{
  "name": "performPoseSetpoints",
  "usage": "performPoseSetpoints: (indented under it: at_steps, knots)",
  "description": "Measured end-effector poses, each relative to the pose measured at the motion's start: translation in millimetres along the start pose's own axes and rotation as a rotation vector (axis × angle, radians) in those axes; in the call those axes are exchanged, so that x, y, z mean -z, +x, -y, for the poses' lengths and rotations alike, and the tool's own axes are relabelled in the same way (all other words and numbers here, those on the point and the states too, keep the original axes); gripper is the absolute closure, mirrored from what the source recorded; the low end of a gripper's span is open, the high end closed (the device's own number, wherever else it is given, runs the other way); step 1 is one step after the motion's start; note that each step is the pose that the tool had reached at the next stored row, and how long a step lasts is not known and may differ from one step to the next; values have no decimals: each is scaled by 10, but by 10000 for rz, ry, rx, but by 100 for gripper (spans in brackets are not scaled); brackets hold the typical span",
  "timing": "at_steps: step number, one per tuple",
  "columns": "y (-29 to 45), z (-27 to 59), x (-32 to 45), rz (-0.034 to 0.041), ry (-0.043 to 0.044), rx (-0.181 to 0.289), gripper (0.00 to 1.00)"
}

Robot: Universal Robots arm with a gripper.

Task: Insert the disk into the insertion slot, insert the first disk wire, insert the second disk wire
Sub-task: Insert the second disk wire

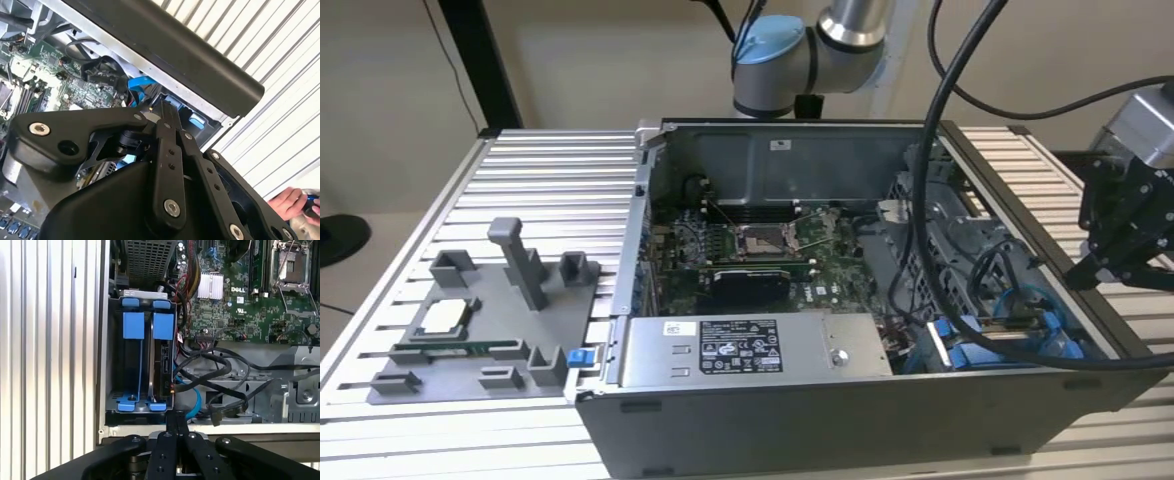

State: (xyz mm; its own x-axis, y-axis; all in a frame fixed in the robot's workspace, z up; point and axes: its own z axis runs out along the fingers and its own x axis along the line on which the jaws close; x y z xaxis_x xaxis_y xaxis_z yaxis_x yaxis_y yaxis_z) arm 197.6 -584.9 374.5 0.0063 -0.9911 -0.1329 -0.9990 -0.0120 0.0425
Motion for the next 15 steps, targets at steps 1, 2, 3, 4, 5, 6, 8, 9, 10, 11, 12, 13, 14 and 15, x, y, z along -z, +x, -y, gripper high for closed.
performPoseSetpoints:
  at_steps: [1, 2, 3, 4, 5, 6, 8, 9, 10, 11, 12, 13, 14, 15]
  knots:
    - [0, 0, 0, 1, 0, 2, 0]
    - [0, 0, 0, 1, -1, 6, 0]
    - [0, 0, 0, 0, -1, 9, 0]
    - [-1, 0, 0, 0, -2, 10, 0]
    - [-10, 1, -2, 0, -2, 11, 0]
    - [-26, 2, -4, 0, -2, 12, 0]
    - [-75, 3, -11, 1, -2, 11, 0]
    - [-107, 3, -15, 1, -2, 10, 0]
    - [-138, 3, -19, 0, -1, 10, 0]
    - [-169, 3, -22, -1, -2, 9, 0]
    - [-196, 3, -26, 0, -1, 8, 0]
    - [-215, 4, -29, 1, -1, 9, 0]
    - [-228, 3, -31, 0, -1, 8, 0]
    - [-236, 4, -32, 1, -1, 8, 0]
